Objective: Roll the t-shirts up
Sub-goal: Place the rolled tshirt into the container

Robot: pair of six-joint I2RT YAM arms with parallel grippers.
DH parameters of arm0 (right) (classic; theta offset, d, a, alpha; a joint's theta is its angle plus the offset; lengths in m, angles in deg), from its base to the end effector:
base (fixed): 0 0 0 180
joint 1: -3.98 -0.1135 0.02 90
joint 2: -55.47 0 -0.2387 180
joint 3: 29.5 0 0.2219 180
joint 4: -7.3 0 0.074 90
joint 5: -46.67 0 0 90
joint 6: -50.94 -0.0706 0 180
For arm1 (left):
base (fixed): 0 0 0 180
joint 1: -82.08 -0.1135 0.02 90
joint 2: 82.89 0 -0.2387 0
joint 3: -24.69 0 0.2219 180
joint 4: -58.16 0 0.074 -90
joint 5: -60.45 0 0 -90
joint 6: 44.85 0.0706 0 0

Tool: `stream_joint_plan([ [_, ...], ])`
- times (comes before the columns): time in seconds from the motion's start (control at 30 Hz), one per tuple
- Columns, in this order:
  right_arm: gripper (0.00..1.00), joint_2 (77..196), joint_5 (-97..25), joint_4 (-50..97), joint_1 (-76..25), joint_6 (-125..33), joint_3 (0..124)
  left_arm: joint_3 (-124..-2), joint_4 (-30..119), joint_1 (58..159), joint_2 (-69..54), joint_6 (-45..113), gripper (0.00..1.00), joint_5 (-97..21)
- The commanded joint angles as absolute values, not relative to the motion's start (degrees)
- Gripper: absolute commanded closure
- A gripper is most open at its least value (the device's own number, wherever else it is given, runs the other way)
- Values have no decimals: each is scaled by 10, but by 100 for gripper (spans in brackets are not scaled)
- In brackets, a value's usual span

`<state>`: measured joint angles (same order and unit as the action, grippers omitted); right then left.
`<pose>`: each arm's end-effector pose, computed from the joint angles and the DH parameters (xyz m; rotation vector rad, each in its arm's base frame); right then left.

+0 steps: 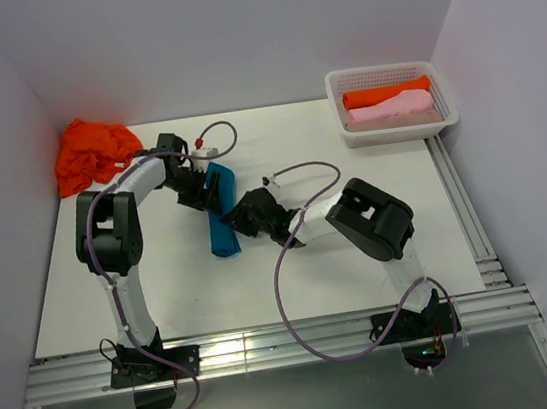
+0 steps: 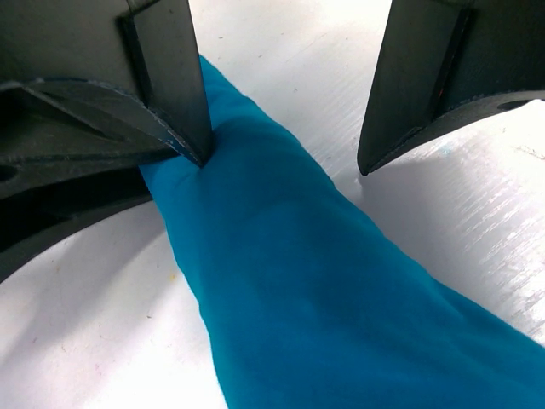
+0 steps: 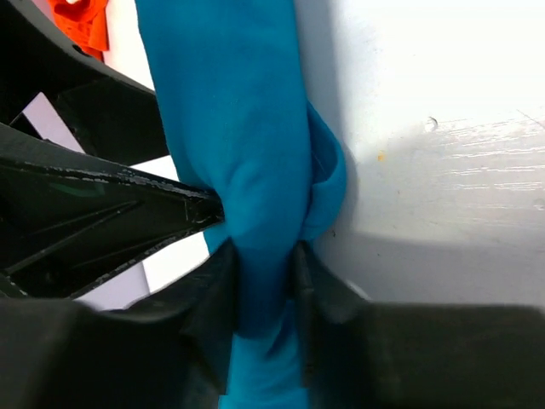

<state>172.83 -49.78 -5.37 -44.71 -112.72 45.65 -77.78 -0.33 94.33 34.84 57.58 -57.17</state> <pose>0.2829 0.3099 0.1053 0.5727 2.2363 1.1152 0.3677 -0.1133 0.1353 0.6897 2.6961 -0.6830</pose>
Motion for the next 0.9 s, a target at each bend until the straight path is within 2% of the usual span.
stream_joint_plan([
  [0.0, 72, 1764, -502, 1, -443, -1125, 465, -774, -6, 952, 380, 604, 26, -529],
  [0.03, 82, 1764, -500, 3, -441, -1126, 467, -776, -7, 952, 380, 604, 26, -530],
  [0.13, 100, 1766, -499, 12, -439, -1133, 467, -791, -10, 949, 371, 604, 24, -527],
  [0.5, 100, 1732, -496, -15, -430, -1146, 438, -1008, -86, 881, 330, 562, 23, -580],
  [0.87, 100, 1702, -490, -106, -416, -1168, 406, -976, -92, 852, 260, 575, 23, -614],
])
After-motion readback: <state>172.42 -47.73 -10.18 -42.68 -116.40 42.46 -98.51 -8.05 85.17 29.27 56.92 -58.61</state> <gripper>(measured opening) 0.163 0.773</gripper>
